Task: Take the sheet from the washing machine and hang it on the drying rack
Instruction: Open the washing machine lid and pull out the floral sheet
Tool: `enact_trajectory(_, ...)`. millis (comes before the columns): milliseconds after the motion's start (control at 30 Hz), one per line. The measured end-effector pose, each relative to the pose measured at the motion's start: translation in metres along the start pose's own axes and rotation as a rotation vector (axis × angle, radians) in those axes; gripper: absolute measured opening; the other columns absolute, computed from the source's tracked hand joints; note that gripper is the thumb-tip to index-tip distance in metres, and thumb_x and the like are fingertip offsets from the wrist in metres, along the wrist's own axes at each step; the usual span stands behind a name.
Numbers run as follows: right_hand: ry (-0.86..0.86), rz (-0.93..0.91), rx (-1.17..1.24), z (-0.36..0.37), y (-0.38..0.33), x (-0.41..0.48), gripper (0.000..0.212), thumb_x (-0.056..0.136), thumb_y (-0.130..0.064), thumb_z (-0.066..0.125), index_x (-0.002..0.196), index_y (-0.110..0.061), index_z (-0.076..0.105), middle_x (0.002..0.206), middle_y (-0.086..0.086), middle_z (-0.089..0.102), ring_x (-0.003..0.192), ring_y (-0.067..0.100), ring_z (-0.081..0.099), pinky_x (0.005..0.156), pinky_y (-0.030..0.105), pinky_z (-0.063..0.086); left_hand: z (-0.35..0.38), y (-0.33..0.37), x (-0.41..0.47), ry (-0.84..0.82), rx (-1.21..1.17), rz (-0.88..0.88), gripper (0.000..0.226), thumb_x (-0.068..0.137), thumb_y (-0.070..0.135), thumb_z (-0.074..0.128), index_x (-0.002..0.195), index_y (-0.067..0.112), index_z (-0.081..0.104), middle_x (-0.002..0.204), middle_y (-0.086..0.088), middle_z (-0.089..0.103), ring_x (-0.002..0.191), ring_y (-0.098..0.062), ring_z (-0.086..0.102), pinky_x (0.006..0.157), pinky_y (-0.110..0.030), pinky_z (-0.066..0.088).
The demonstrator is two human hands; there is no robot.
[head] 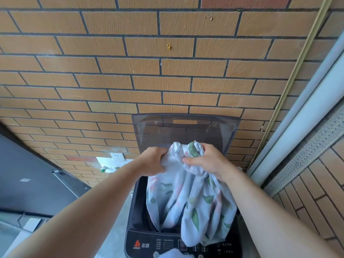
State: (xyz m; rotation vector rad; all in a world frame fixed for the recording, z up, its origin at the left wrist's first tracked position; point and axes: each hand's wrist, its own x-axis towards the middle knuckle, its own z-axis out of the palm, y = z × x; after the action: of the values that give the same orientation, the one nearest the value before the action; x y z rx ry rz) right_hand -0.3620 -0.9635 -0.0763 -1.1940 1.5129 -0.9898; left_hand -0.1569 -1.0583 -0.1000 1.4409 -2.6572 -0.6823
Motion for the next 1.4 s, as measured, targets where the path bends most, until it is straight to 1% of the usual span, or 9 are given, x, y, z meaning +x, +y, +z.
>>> enact_trajectory(167,0.053,-0.032,0.016,-0.003,-0.005,-0.004,0.021,0.071,-0.017,0.09,0.083,-0.014,0.073,0.084,0.003,0.075,0.078,0.012,0.068,0.083,0.039,0.056,0.021,-0.014,-0.004,-0.009,-0.139,-0.199,0.017,0.098,0.027,0.055,0.091,0.014,0.062,0.082,-0.004,0.064,0.074,-0.023,0.06,0.053,-0.027,0.037)
enact_trajectory(333,-0.016,-0.027,-0.071,-0.001,0.001,-0.011,0.034,0.066,-0.021,0.094,0.093,-0.016,0.073,0.091,0.001,0.077,0.086,0.015,0.07,0.092,0.045,0.055,0.004,0.01,-0.001,0.222,-0.368,-0.184,0.016,0.094,0.01,0.047,0.085,0.014,0.06,0.078,-0.003,0.065,0.069,-0.021,0.055,0.053,-0.027,0.037)
enact_trajectory(433,-0.044,0.002,-0.075,0.001,0.006,-0.011,0.063,0.057,-0.027,0.097,0.11,-0.026,0.063,0.104,-0.007,0.072,0.094,0.01,0.066,0.097,0.045,0.054,-0.026,0.041,-0.003,0.261,-0.353,-0.017,0.025,0.088,0.006,0.049,0.071,0.023,0.055,0.068,0.008,0.057,0.062,-0.009,0.05,0.048,-0.015,0.035)
enact_trajectory(533,-0.116,0.056,0.042,0.003,0.008,-0.01,0.115,0.05,-0.034,0.1,0.149,-0.039,0.04,0.139,-0.012,0.057,0.126,0.007,0.057,0.11,0.037,0.046,-0.046,0.061,-0.005,0.29,-0.357,0.089,0.019,0.082,0.007,0.055,0.081,0.024,0.063,0.07,0.014,0.06,0.063,0.0,0.053,0.052,-0.011,0.039)
enact_trajectory(733,-0.185,0.034,0.167,0.011,0.002,-0.016,0.044,0.073,0.001,0.086,0.113,-0.009,0.071,0.108,0.011,0.076,0.1,0.022,0.072,0.087,0.033,0.058,-0.042,0.061,-0.002,0.332,-0.364,0.053,0.015,0.079,0.013,0.063,0.09,0.019,0.055,0.072,0.009,0.057,0.061,-0.007,0.048,0.05,-0.017,0.033)
enact_trajectory(867,-0.019,-0.004,0.245,0.008,0.005,-0.014,0.039,0.069,0.006,0.086,0.104,0.0,0.069,0.093,0.011,0.074,0.089,0.024,0.071,0.081,0.035,0.059,-0.036,0.042,-0.005,0.255,-0.404,0.034,0.033,0.071,0.018,0.083,0.094,0.019,0.06,0.075,0.01,0.061,0.063,-0.009,0.052,0.054,-0.024,0.043)
enact_trajectory(1033,0.068,-0.074,0.3,-0.001,-0.004,-0.01,0.037,0.069,0.011,0.082,0.102,0.006,0.067,0.091,0.014,0.072,0.084,0.023,0.069,0.078,0.036,0.057,-0.018,0.016,-0.01,-0.009,-0.235,-0.013,0.035,0.073,0.022,0.088,0.061,0.019,0.055,0.053,0.012,0.046,0.049,-0.008,0.039,0.047,-0.021,0.03)
enact_trajectory(1233,0.03,-0.081,0.139,-0.003,-0.006,-0.012,0.038,0.061,0.0,0.089,0.088,-0.011,0.064,0.081,0.003,0.067,0.077,0.017,0.064,0.073,0.034,0.055,-0.001,0.012,-0.006,0.068,-0.176,-0.109,0.032,0.098,0.035,0.058,0.073,0.016,0.05,0.068,0.005,0.053,0.062,-0.014,0.048,0.05,-0.027,0.032)
enact_trajectory(1400,-0.089,0.034,0.002,0.001,0.003,-0.018,0.066,0.063,-0.003,0.093,0.117,-0.02,0.059,0.103,0.002,0.071,0.091,0.014,0.068,0.083,0.032,0.056,-0.018,0.037,-0.007,0.21,-0.361,-0.008,0.008,0.091,0.02,0.066,0.09,0.014,0.061,0.079,0.002,0.064,0.069,-0.016,0.055,0.049,-0.019,0.035)
